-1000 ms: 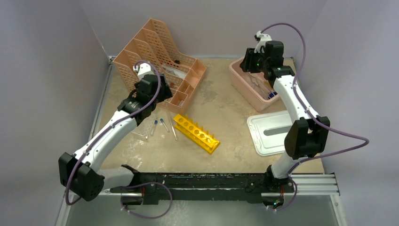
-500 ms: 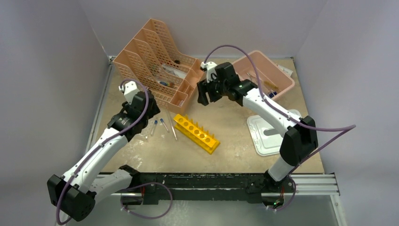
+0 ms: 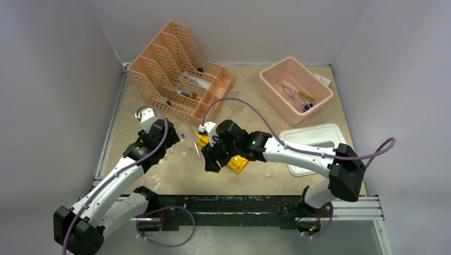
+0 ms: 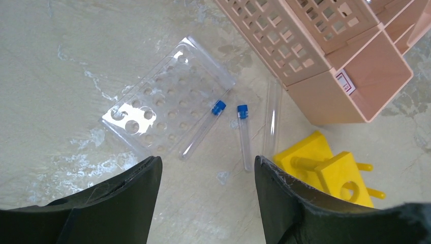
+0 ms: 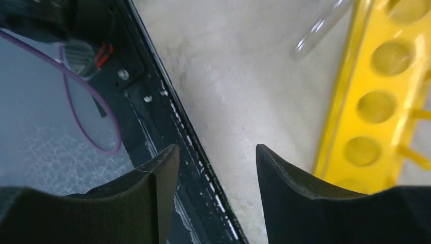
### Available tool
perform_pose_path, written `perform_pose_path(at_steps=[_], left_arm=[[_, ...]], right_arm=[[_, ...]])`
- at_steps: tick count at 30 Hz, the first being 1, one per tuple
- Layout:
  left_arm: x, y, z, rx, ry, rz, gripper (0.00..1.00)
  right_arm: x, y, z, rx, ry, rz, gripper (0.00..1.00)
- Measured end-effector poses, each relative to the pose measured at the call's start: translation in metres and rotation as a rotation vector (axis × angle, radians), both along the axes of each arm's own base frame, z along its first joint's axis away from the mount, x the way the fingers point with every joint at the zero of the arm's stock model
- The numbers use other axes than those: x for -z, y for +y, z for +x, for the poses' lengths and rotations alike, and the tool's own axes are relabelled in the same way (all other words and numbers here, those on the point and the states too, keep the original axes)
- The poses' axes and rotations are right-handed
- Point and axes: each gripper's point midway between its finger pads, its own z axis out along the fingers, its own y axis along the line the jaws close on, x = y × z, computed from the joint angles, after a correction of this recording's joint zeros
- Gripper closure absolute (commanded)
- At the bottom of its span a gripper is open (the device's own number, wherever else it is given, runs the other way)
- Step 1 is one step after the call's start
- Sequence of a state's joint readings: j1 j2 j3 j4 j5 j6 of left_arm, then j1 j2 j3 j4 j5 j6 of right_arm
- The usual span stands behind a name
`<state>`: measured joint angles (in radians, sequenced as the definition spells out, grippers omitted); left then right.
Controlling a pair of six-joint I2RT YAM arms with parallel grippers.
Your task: Organize the chemistry lab equipment
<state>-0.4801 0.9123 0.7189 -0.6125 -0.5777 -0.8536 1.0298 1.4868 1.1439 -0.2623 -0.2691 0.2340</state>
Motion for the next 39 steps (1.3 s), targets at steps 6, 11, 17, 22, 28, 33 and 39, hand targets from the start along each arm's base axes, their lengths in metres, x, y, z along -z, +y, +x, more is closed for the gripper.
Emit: perform_pose_path(at_steps=[6,11,17,22,28,33,39], left_arm=[[0.01,0.006,-0.013,0.004,-0.035,-0.02,0.33],[0.006,-0.002,-0.007,0.027,-0.07,-0.06,0.33],[0.016,-0.023,-0.004,0.105,-0.048,-0.124,0.33],[0.025,-0.04,0.0,0.159,-0.019,-0.168,0.33],[0.04,-0.057,0.008,0.191,0.027,-0.206,0.4],[0.066,-0.062,0.014,0.177,0.101,-0.196,0.48],[0.087,-0.073,0.028,0.182,0.172,-0.181,0.53]], right_arm=[[0.067,-0.006,-0.02,0.123,0.091,-0.145,0.41],[0.096,-0.024,-0.01,0.332,0.124,-0.235,0.4],[0.1,-0.04,0.011,0.52,0.077,-0.275,0.39],[0.119,-0.056,0.029,0.624,0.035,-0.35,0.4],[0.132,-0.086,0.052,0.74,0.027,-0.404,0.41],[0.138,-0.111,0.063,0.802,0.04,-0.426,0.44],[0.129,-0.113,0.065,0.769,0.005,-0.358,0.48]])
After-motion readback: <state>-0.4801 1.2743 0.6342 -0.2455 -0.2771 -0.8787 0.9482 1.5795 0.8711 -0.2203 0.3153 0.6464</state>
